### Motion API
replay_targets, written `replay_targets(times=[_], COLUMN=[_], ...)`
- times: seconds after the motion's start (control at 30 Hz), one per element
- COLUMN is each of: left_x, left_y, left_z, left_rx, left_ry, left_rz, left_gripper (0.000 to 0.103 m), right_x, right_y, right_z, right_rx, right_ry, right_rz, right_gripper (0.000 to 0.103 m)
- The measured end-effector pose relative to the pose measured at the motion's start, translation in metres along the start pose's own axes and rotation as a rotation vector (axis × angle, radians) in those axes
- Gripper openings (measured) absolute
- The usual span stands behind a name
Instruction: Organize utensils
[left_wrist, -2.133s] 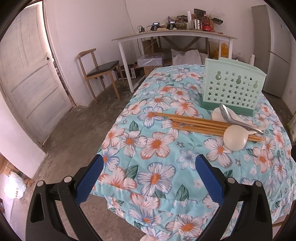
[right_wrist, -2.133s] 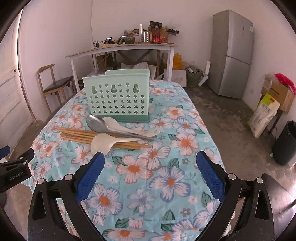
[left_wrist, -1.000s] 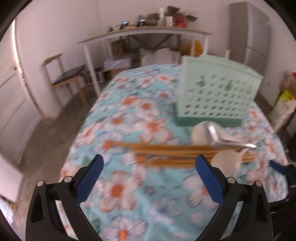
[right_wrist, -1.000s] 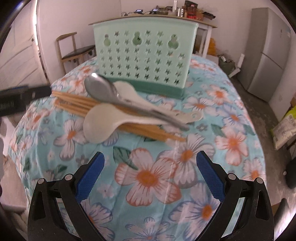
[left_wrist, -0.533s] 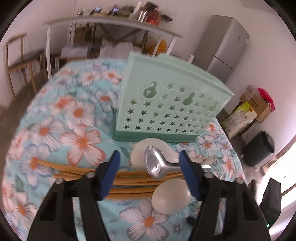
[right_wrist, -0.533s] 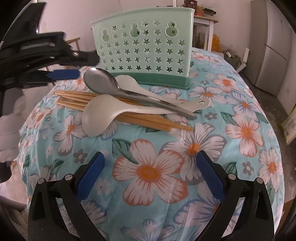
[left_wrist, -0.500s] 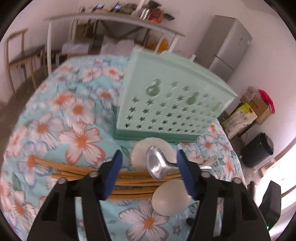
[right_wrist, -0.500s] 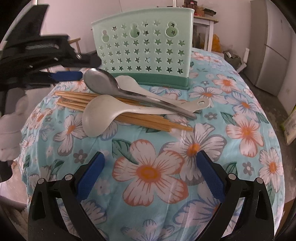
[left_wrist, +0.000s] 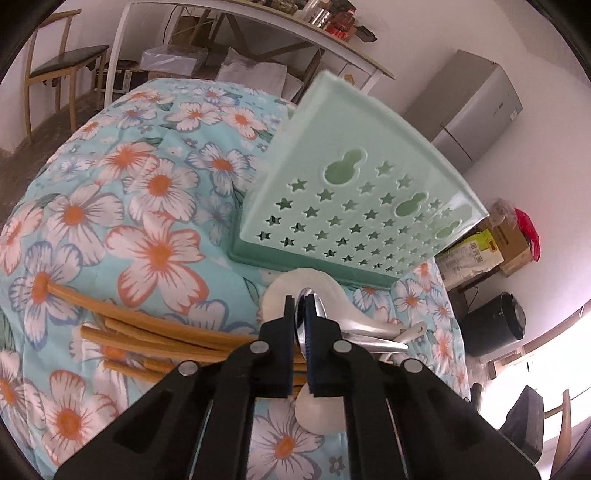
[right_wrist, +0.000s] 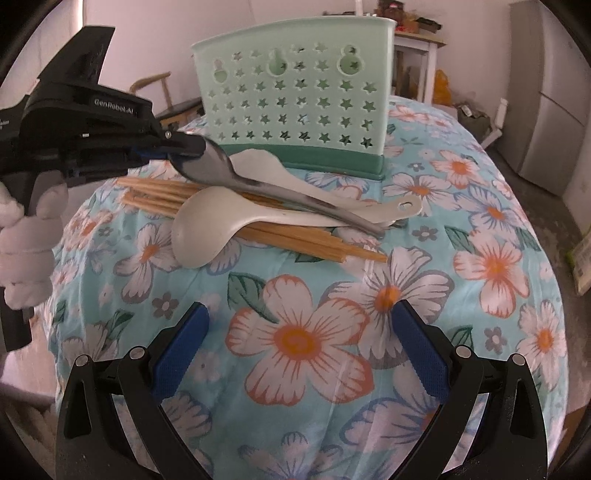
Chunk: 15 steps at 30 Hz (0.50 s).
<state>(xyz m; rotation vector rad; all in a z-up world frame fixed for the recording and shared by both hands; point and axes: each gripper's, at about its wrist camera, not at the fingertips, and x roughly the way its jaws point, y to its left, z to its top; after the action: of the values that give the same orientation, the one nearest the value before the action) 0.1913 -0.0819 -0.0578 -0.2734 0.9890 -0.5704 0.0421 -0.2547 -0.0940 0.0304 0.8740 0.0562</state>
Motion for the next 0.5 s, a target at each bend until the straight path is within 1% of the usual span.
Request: replay_targets(times=[0.07, 0.13, 0.2, 0.23, 0.3, 0.33, 0.4, 0.47, 0.5], left_x=[-0.006, -0.013, -0.018, -0.02, -0.026, -0.029, -0.035, -0.039, -0.041], left_y=[0.001, 0.002, 0.003, 0.004, 0.004, 0.004, 0.003, 0.003, 0.003], left_z=[-0.002, -0.003, -0.005, -0.005, -0.004, -0.003, -0.003, -0.002, -0.002], left_rx=[-0.009, -0.009, -0.016, -0.021, -0.024, -0.024, -0.022, -0.02, -0.022], left_ry=[-0.007, -0.024, -0.037, -0.044, -0.063, -0.072, -0.089, -0.102, -0.108], left_rz=[-0.002, -0.003, -0.009, -0.015, -0.027, -0.033, -0.045, -0.055, -0.062], left_gripper=[0.003, 0.003, 0.003, 0.003, 0.002, 0.003, 0.003, 0.003, 0.003], right_x=[-0.007, -0.014, -0.017, -0.016, -0.011, -0.008, 0.002, 0.009, 0.012], right_y=[0.005, 0.012, 0.022, 0.026, 0.039, 0.044, 0.059, 0.069, 0.075], right_z=[0.005, 0.009, 0.015, 0.017, 0.019, 0.019, 0.014, 0.005, 0.001], right_rx=[-0.056, -0.139, -0.236, -0.274, -0.387, -0.435, -0.573, -0.686, -0.742], right_ry=[-0.02, -0.061, -0.092, -0.099, -0.114, -0.116, -0.122, -0.131, -0.14], right_rz=[-0.023, -0.075, -0.143, -0.17, -0.23, -0.248, -0.301, -0.343, -0.364], right_gripper=[0.095, 0.092, 0.081, 0.078, 0.063, 0.061, 0.052, 0.049, 0.044])
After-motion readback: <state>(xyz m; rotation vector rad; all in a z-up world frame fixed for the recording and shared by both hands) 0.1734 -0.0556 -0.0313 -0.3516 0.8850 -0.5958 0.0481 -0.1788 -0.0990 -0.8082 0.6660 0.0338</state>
